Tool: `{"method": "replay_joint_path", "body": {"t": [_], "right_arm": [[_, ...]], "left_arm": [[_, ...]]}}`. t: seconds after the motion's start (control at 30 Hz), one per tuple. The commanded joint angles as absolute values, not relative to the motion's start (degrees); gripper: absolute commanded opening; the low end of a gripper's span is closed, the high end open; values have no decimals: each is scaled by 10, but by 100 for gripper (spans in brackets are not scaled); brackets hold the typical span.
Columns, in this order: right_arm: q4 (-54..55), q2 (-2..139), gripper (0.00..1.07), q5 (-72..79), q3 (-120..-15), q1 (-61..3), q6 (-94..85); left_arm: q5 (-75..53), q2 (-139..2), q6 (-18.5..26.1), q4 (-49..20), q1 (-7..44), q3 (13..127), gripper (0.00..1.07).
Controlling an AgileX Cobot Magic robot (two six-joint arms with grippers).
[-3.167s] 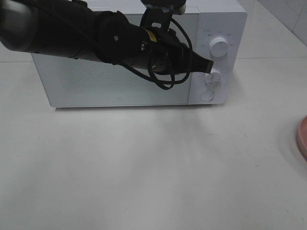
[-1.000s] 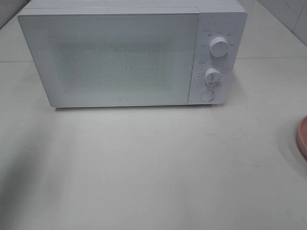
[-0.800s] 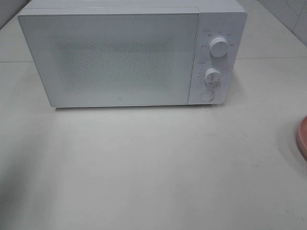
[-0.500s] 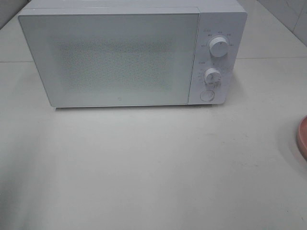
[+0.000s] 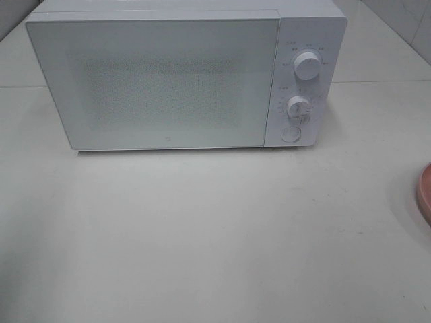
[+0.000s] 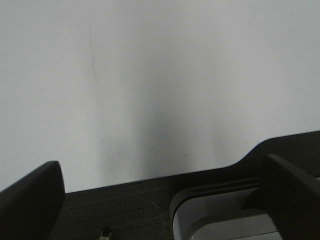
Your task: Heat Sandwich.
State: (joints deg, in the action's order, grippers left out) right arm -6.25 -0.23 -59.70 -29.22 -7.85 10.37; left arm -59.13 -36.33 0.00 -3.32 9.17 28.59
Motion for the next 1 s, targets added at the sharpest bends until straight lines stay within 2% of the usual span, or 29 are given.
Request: {"method": "replay_joint_path", "body": {"t": [0.03, 0.33, 0.43, 0.5, 0.67, 1.0], "right_arm": [[-66, -18, 76, -598, -292, -74, 102], [-66, -18, 76, -598, -292, -74, 102], [-66, -18, 76, -598, -292, -74, 102], [-66, -18, 76, -598, -292, -74, 102], [-66, -18, 76, -598, -292, -74, 102], [-66, -18, 76, -598, -292, -74, 102]], "left_arm": [[-590, -361, 0, -38, 92, 282, 103], [-589, -300, 0, -39, 92, 282, 103], [-589, -253, 0, -41, 77, 282, 103], [-589, -200, 0, -41, 42, 282, 103], [-588, -105, 0, -41, -5, 282, 103], [-588, 18, 0, -41, -13, 282, 103]]}}
